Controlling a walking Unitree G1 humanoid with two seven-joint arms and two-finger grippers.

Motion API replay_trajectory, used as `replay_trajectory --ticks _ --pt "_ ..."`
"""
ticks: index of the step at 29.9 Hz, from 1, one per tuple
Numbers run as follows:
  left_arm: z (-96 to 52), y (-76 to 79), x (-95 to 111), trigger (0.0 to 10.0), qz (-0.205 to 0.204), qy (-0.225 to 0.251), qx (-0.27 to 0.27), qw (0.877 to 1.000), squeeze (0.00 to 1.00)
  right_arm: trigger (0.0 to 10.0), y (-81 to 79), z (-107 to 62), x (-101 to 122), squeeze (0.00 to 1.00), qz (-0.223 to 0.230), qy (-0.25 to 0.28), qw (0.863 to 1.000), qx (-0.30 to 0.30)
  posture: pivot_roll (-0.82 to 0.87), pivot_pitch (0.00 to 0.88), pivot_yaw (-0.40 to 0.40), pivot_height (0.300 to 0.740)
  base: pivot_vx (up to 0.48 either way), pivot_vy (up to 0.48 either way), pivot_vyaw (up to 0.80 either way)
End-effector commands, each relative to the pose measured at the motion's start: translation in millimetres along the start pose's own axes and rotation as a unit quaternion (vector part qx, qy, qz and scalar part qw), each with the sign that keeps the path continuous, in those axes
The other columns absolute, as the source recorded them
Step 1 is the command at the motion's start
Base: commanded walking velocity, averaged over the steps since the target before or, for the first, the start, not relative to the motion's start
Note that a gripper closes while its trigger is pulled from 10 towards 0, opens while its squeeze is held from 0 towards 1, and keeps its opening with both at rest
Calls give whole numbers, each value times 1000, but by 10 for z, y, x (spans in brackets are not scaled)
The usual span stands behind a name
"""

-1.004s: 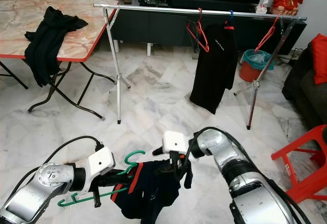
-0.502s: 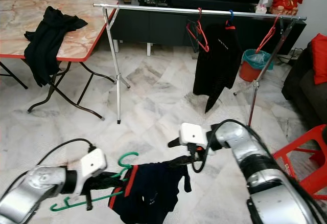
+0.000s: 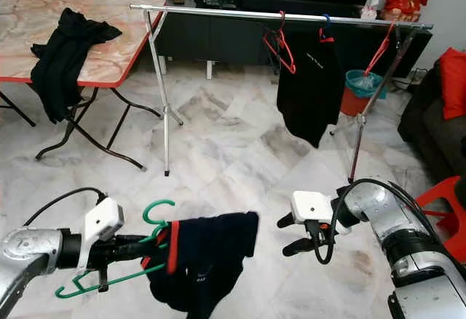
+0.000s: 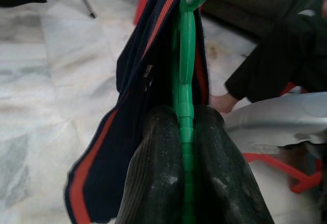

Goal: Hang hanger

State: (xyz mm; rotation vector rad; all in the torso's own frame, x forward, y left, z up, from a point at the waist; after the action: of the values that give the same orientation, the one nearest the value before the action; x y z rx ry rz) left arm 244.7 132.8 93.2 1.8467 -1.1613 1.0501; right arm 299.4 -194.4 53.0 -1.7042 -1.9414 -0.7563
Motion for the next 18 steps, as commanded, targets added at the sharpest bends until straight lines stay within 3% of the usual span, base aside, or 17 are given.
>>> replay_trajectory --ticks 1,9,18 --pt "-52 21 91 10000 20 1 -15 1000 0 10000 30 -24 -4 0 -10 -6 1000 -12 52 0 -95 740 0 0 0" --pt "-97 83 182 10000 18 10 -45 999 0 10000 186 3 107 0 -34 13 997 -66 56 0 -98 740 0 0 0" --pt "-84 117 294 10000 19 33 -62 997 0 10000 90 65 61 0 -33 9 998 -43 53 0 -103 740 0 0 0"
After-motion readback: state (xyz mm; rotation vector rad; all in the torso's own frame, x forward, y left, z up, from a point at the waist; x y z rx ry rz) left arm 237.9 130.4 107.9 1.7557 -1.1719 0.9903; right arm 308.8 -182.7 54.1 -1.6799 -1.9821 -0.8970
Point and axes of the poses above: a point about 5 cm out from each wrist's last joint towards the gripper, its own z axis pointing out of the wrist towards the gripper, its own x axis along the axis of the wrist's last joint, y = z × x, the point moved 6 cm from there along z, pointing out of the wrist towards the gripper, and after that the axes turned 5 degrees about -z, right-handed, at the moved point
